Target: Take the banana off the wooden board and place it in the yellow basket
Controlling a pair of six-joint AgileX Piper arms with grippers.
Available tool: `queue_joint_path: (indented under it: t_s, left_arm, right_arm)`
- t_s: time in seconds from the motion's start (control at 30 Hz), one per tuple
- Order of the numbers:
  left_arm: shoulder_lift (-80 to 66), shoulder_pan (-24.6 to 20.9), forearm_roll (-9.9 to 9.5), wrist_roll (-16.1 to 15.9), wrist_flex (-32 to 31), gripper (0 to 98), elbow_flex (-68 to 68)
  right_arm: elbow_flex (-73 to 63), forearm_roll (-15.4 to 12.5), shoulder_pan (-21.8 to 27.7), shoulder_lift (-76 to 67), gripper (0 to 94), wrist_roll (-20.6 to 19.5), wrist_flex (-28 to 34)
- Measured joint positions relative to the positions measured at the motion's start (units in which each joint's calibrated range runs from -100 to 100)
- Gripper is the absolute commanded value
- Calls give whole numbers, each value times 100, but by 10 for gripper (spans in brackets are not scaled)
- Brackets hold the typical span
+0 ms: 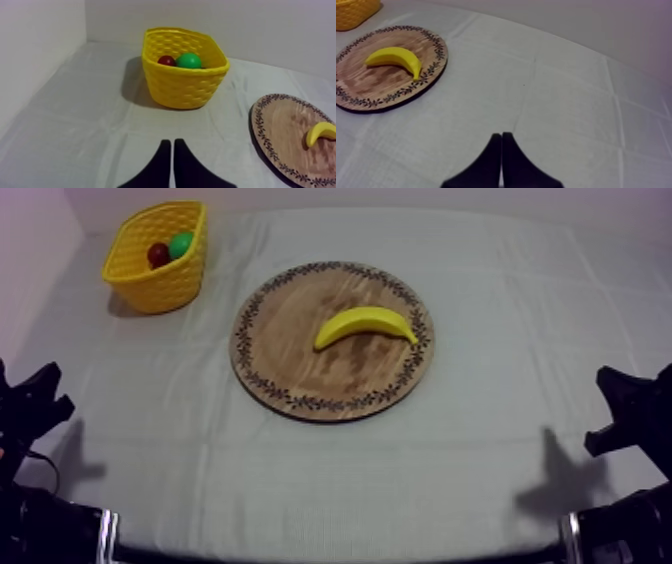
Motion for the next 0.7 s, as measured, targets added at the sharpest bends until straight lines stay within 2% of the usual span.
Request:
queue_joint_path:
  t_s: [0.1,0.2,0.3,0.6,0.7]
  left_arm:
    - [-31,67,0,-51,123,1,-90]
    - [-31,281,0,-247,450,1,-107]
    - [-31,328,0,-411,423,1,-107]
    - [-31,328,-15,-419,504,1,-156]
    - [-19,328,-115,-337,606,0,-232]
  right_arm:
    - [0,0,0,0,3,0,0]
    - [0,0,0,0,3,0,0]
    - [0,0,0,0,3,0,0]
    - [0,0,0,0,3,0,0]
    - [0,0,0,0,3,0,0]
